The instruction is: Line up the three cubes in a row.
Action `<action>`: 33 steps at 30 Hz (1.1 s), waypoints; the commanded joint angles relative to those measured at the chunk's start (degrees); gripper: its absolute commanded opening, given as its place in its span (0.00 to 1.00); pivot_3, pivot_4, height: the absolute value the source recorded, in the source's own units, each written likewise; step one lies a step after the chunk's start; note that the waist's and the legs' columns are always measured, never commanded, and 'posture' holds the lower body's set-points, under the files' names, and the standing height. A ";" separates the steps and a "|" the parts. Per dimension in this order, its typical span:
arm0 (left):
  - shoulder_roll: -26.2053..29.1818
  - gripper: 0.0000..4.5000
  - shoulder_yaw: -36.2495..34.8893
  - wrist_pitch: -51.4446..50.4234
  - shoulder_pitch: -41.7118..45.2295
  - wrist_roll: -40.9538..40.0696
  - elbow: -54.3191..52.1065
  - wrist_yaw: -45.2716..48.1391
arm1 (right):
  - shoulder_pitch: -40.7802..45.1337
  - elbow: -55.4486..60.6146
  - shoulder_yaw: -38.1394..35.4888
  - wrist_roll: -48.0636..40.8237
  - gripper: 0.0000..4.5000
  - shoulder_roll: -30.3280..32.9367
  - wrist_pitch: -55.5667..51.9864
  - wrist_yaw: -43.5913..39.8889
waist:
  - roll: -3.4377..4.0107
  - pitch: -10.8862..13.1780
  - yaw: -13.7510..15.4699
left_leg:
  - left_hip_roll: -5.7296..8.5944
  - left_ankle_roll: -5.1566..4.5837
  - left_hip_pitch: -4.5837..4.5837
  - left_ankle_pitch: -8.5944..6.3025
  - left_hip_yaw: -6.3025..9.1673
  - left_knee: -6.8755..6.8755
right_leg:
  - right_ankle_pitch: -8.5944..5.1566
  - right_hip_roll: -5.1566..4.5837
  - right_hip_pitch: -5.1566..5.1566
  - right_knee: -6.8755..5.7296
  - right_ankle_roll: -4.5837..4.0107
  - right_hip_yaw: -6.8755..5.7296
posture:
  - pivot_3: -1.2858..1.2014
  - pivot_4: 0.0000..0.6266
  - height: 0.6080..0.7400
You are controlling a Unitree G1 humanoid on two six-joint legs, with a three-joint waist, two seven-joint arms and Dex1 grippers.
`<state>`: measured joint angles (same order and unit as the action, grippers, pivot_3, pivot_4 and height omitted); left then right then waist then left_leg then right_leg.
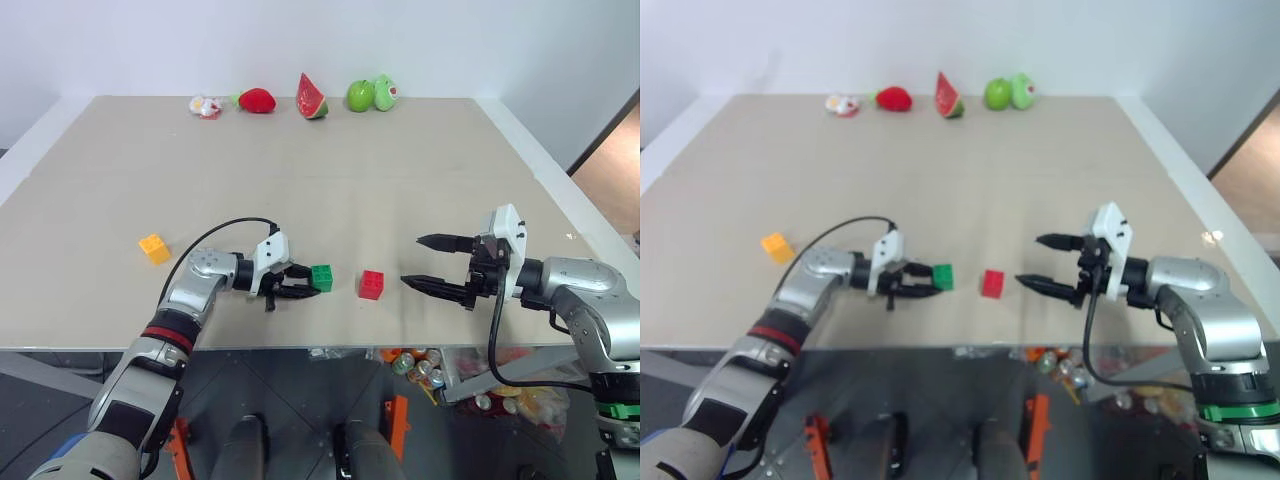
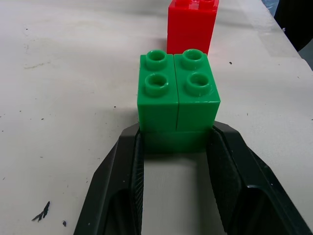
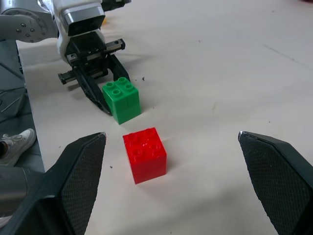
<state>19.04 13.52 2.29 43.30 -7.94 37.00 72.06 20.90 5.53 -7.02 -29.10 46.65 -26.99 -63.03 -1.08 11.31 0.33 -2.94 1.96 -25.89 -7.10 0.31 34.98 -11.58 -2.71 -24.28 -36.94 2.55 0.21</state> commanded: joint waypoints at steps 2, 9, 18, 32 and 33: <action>2.10 0.72 -1.39 -2.93 -2.06 -1.67 -7.04 1.48 | 1.12 1.77 -0.98 -0.91 1.00 0.19 -0.05 0.15 | 0.00 0.00 -0.05 | 0.00 0.00 -0.04 0.00 0.00 0.00 | 0.00 0.00 -0.04 0.00 0.00 0.01 | 0.52 0.24 1.00; 11.51 0.72 -6.55 -11.71 -10.47 -4.85 -20.97 -0.23 | 2.23 2.61 -0.34 -1.69 1.00 -0.38 -0.64 -0.08 | 0.01 0.00 -0.49 | -0.10 0.00 -0.02 0.00 0.02 -0.02 | 0.00 0.08 -0.08 -0.01 -0.03 0.02 | 0.52 0.24 1.00; 18.37 0.72 -24.30 -25.50 -28.90 -12.80 -40.52 -14.85 | 5.24 11.12 6.29 -4.24 1.00 -5.90 -3.36 0.50 | 0.00 0.00 -1.51 | -0.19 0.03 0.00 -0.02 -0.02 -0.12 | -0.02 0.03 -0.12 0.00 -0.08 0.00 | 0.52 0.24 1.00; 2.32 0.72 -45.71 -38.29 -41.91 -20.91 -56.64 -51.80 | 10.70 10.12 14.14 -1.07 1.00 -11.62 0.26 -1.61 | -0.13 -0.03 -1.46 | -0.24 0.05 0.03 -0.03 -0.10 -0.12 | -0.01 -0.04 -0.10 0.00 -0.11 -0.17 | 0.52 0.24 1.00; 1.90 0.72 -45.82 -38.13 -41.95 -20.31 -55.88 -53.30 | 10.77 9.87 14.24 -0.95 1.00 -11.73 0.49 -1.85 | -0.13 -0.03 -1.46 | -0.24 0.06 0.03 -0.03 -0.10 -0.12 | -0.01 -0.05 -0.10 0.00 -0.11 -0.17 | 0.52 0.24 1.00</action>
<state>21.09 -30.70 -36.22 1.32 -28.10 -18.70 21.16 30.26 15.11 7.31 -29.96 35.16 -27.67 -64.02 -1.21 11.28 -1.14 -3.17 2.02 -25.86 -7.13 0.20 34.86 -11.59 -2.76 -24.38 -36.94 2.44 0.05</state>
